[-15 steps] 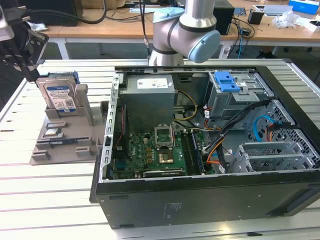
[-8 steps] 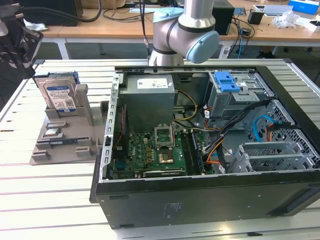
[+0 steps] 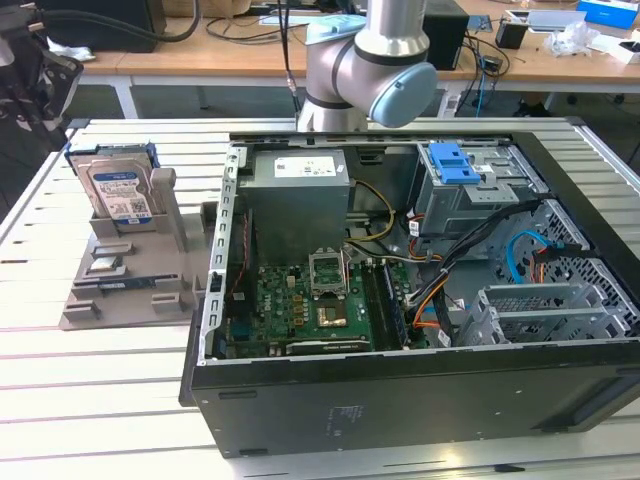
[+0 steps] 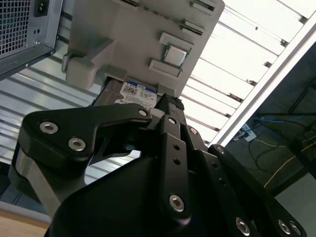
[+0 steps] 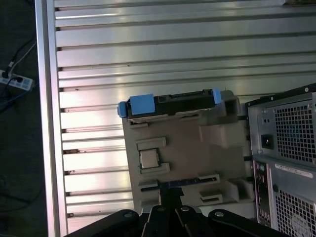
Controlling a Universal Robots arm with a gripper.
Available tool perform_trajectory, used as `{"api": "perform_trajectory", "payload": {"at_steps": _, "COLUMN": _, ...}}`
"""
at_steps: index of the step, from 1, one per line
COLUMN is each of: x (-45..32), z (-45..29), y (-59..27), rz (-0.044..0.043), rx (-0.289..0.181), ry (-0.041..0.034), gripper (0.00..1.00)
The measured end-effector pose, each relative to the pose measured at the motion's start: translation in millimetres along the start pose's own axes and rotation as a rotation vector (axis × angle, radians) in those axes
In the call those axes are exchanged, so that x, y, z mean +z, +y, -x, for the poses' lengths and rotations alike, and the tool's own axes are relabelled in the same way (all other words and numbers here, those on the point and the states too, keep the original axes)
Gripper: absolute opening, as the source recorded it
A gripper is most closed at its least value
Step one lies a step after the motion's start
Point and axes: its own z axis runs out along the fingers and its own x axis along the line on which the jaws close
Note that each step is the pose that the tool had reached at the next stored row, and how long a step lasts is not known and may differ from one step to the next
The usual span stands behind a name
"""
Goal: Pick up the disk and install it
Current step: 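Reach for the disk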
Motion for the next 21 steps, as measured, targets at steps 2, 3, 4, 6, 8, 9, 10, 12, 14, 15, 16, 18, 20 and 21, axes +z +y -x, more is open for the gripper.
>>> {"api": "perform_trajectory", "payload": {"at_steps": 2, "x": 1.1, "z": -1.4, "y": 2.6, "rz": -0.0006, "rx": 0.0, "ry": 0.0, "gripper": 0.11}}
{"api": "perform_trajectory", "payload": {"at_steps": 3, "x": 1.7, "z": -2.0, "y": 3.7, "rz": -0.001, "rx": 0.0, "ry": -0.0001, "gripper": 0.11}}
{"api": "perform_trajectory", "payload": {"at_steps": 4, "x": 2.3, "z": -2.8, "y": 4.8, "rz": -0.0016, "rx": 0.0, "ry": -0.0001, "gripper": 0.11}}
{"api": "perform_trajectory", "payload": {"at_steps": 6, "x": 3.4, "z": -3.9, "y": 6.7, "rz": -0.0028, "rx": 0.0, "ry": -0.0003, "gripper": 0.11}}
{"api": "perform_trajectory", "payload": {"at_steps": 8, "x": 4.3, "z": -4.8, "y": 8.7, "rz": -0.0041, "rx": 0.0, "ry": -0.0003, "gripper": 0.11}}
{"api": "perform_trajectory", "payload": {"at_steps": 9, "x": 4.8, "z": -5.1, "y": 9.9, "rz": -0.0051, "rx": 0.0, "ry": -0.0004, "gripper": 0.11}}
{"api": "perform_trajectory", "payload": {"at_steps": 10, "x": 5.2, "z": -5.2, "y": 11.1, "rz": -0.006, "rx": 0.0, "ry": -0.0005, "gripper": 0.11}}
{"api": "perform_trajectory", "payload": {"at_steps": 12, "x": 6.4, "z": -5.6, "y": 16.1, "rz": -0.0093, "rx": 0.0, "ry": -0.0006, "gripper": 0.11}}
{"api": "perform_trajectory", "payload": {"at_steps": 14, "x": 7.8, "z": -6.0, "y": 21.7, "rz": -0.0126, "rx": 0.0, "ry": -0.001, "gripper": 0.11}}
{"api": "perform_trajectory", "payload": {"at_steps": 15, "x": 8.6, "z": -6.3, "y": 25.4, "rz": -0.0146, "rx": 0.0, "ry": -0.0011, "gripper": 0.11}}
{"api": "perform_trajectory", "payload": {"at_steps": 16, "x": 9.3, "z": -6.6, "y": 29.0, "rz": -0.0167, "rx": 0.0, "ry": -0.0012, "gripper": 0.11}}
{"api": "perform_trajectory", "payload": {"at_steps": 18, "x": 9.6, "z": -6.7, "y": 30.3, "rz": -0.0173, "rx": 0.0, "ry": -0.0013, "gripper": 0.11}}
{"api": "perform_trajectory", "payload": {"at_steps": 20, "x": 9.6, "z": -6.7, "y": 30.4, "rz": -0.0174, "rx": 0.0, "ry": -0.0013, "gripper": 0.11}}
{"api": "perform_trajectory", "payload": {"at_steps": 21, "x": 9.6, "z": -6.7, "y": 30.5, "rz": -0.0174, "rx": 0.0, "ry": -0.0013, "gripper": 0.11}}
